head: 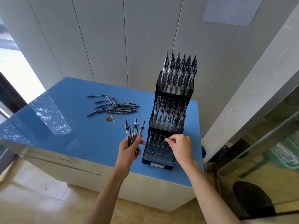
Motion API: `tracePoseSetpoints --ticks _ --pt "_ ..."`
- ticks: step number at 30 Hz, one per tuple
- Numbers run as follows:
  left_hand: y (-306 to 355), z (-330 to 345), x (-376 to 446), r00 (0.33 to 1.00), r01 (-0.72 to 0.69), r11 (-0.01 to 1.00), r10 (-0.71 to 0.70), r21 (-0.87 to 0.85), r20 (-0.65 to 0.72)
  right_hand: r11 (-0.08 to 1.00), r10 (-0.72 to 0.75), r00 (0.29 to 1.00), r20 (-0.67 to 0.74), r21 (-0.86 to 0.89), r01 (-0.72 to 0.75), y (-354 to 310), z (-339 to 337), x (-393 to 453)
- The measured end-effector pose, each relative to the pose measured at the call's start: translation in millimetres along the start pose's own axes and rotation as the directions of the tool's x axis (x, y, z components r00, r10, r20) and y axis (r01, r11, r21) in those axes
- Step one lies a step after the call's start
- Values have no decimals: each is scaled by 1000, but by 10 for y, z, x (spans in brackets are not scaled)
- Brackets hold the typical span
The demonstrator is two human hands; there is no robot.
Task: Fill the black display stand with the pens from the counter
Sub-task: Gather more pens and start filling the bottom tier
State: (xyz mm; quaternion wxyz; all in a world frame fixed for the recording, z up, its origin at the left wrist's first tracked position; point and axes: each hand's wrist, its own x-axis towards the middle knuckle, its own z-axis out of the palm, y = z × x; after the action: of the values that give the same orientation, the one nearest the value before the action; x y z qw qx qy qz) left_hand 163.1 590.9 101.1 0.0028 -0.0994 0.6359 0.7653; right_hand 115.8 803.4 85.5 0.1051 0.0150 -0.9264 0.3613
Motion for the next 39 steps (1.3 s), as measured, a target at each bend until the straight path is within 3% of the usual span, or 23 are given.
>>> tracePoseSetpoints --ticks 3,6,8,16,21,25,29,35,39 --pt "-9 52 4 1000 -5 1000 5 -8 1 985 33 999 10 171 -35 -115 -95 -4" --pt "11 148 2 1000 -21 1000 21 1 13 889 54 989 136 444 -109 -376 -211 -6" --pt "17 221 -6 999 -33 999 33 -4 8 835 55 982 182 531 -145 -524 -253 -2" --pt "3 363 -1 997 -69 997 67 26 42 754 85 983 165 634 -172 -653 -266 -11" --pt "48 326 56 997 -39 998 42 46 -61 702 163 982 100 688 -186 -534 -407 41" --pt "72 199 110 997 -23 994 31 104 -76 777 179 983 -31 617 -122 -303 -588 128" --pt "97 141 135 998 -28 990 34 135 -47 950 79 990 -115 311 -39 -87 -580 116" --pt "136 145 153 999 -32 999 33 25 -43 989 -20 989 -148 143 42 -36 -455 26" --pt "119 129 138 998 -56 998 57 37 -23 991 -18 985 -170 128 40 1 -381 -2"
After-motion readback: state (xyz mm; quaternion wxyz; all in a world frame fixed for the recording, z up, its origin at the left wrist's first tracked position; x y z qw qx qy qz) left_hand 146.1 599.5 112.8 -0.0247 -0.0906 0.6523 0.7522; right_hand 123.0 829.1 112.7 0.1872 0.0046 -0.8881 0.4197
